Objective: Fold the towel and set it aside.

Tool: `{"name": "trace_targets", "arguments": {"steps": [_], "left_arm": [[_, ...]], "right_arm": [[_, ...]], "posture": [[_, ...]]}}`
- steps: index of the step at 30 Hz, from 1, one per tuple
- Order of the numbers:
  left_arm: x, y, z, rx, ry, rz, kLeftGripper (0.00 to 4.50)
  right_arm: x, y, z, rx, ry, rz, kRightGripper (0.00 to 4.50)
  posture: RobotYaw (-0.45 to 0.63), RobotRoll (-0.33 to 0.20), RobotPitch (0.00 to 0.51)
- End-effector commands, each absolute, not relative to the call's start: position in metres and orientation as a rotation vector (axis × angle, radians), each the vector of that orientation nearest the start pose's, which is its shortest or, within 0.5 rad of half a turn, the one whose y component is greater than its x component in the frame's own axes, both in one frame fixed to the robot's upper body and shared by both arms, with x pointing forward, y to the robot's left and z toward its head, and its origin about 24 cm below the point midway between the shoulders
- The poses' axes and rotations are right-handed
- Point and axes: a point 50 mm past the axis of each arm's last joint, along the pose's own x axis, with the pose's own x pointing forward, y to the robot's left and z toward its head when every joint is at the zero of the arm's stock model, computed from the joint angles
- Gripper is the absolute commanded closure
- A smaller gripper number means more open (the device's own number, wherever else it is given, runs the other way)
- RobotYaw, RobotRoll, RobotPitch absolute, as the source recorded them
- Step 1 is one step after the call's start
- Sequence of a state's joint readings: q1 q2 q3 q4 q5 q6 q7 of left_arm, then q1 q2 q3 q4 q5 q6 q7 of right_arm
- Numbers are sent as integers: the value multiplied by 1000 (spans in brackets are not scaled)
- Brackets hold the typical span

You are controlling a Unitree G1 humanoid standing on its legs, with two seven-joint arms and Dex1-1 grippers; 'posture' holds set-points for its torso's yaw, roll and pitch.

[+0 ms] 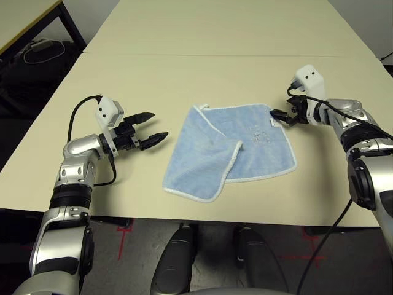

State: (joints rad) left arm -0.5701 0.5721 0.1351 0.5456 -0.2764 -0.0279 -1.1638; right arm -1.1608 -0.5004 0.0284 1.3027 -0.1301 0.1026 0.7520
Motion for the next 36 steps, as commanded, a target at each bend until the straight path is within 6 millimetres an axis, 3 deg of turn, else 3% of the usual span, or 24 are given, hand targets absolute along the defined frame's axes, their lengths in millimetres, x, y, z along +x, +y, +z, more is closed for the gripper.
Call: {"name": "trace_targets", "arguments": {"steps": [1, 9, 10, 13, 22, 23, 29, 33, 36], "left_arm": [[321, 243, 131, 235, -6, -934, 15], [318, 243, 133, 239, 1, -934, 15], [319, 243, 134, 242, -5, -929, 0], [320, 243, 136, 242, -16, -921, 0], [320, 241, 134, 239, -6, -930, 0], [320, 240, 133, 238, -5, -931, 0], [321, 238, 131, 235, -3, -938, 0], [322, 233, 128, 224, 4, -952, 0], [324, 230, 128, 220, 6, -963, 0]], "right_arm": [[403, -225, 149, -373, 426, 489, 0], [402, -221, 145, -384, 482, 507, 0], [402, -220, 144, -385, 499, 516, 181], [400, -220, 142, -385, 529, 527, 929], [399, -224, 144, -347, 517, 546, 4319], [399, -225, 145, -328, 505, 548, 4451], [397, -234, 158, -236, 365, 579, 4451], [392, -241, 166, -169, 161, 634, 4451], [388, -244, 166, -190, 89, 643, 4451]], "posture": [[167, 0, 210], [174, 0, 213], [174, 0, 213], [174, 0, 215], [159, 0, 206], [156, 0, 205], [140, 0, 199], [111, 0, 193], [100, 0, 191]]}}
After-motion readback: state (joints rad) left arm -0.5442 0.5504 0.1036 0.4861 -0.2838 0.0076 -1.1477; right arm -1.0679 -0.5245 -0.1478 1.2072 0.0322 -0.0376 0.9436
